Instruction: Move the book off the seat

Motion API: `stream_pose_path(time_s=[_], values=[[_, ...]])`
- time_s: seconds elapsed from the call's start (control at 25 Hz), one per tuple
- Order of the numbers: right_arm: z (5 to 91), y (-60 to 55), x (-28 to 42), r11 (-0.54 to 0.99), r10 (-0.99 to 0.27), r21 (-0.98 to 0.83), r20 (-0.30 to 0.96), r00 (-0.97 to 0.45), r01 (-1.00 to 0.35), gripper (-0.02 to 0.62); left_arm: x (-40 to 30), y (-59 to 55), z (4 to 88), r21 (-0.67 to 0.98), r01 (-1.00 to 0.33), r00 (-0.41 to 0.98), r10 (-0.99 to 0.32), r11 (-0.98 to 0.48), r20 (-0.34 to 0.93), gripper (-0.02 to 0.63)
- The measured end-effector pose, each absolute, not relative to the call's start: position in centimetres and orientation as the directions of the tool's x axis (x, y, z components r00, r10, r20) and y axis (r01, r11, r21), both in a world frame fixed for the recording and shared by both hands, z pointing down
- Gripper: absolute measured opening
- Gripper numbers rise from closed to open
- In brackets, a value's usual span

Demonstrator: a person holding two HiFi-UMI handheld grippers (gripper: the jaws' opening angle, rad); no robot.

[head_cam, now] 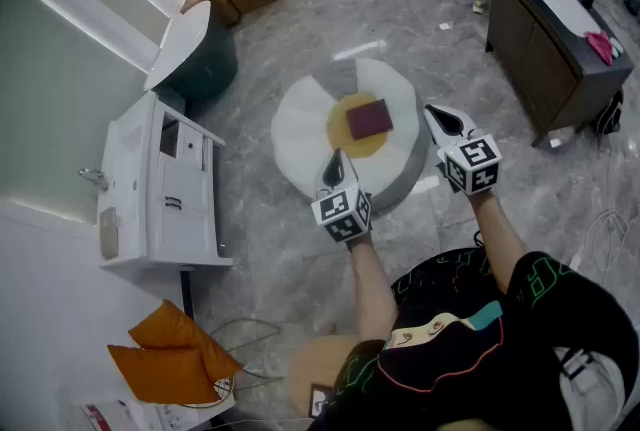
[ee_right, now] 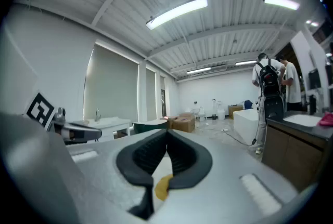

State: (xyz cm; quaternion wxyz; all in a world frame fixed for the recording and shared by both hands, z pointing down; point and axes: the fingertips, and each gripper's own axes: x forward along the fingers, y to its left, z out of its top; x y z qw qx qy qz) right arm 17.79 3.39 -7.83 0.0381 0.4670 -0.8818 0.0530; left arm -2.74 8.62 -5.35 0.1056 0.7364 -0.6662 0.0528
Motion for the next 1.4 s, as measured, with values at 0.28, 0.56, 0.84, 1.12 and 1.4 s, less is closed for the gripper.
stream_pose_path(time_s=[0.28, 0.56, 0.84, 1.12, 1.4], values=[[-7.3, 3.1, 18.0, 0.528, -0.836, -0.046, 0.145, -0.529, -0.848, 0.003, -3.7, 8.6, -3.6, 0.126, -0.990, 0.098, -0.964, -0.068, 0.247, 0.012], [-7.5, 2.4, 19.4, 0.517, -0.843, -0.013, 0.167, -0.511, -0.856, 0.003, -2.7, 7.6, -2.9, 0.170, -0.982, 0.117, -0.962, -0.076, 0.245, 0.012], [-7.0, 0.4, 18.8, 0.533, -0.831, -0.006, 0.186, -0.524, -0.846, 0.003, -3.8, 6.2, -1.6, 0.217, -0.975, 0.094, -0.962, -0.038, 0.256, 0.012], [-5.1, -4.7, 14.9, 0.574, -0.795, -0.058, 0.197, -0.574, -0.816, 0.003, -7.4, 2.8, -0.4, 0.189, -0.982, 0.039, -0.956, 0.018, 0.292, 0.012], [-2.0, -13.3, 11.5, 0.606, -0.752, -0.099, 0.251, -0.609, -0.789, 0.003, -10.5, -2.5, 3.0, 0.209, -0.973, -0.019, -0.931, 0.102, 0.366, 0.011]])
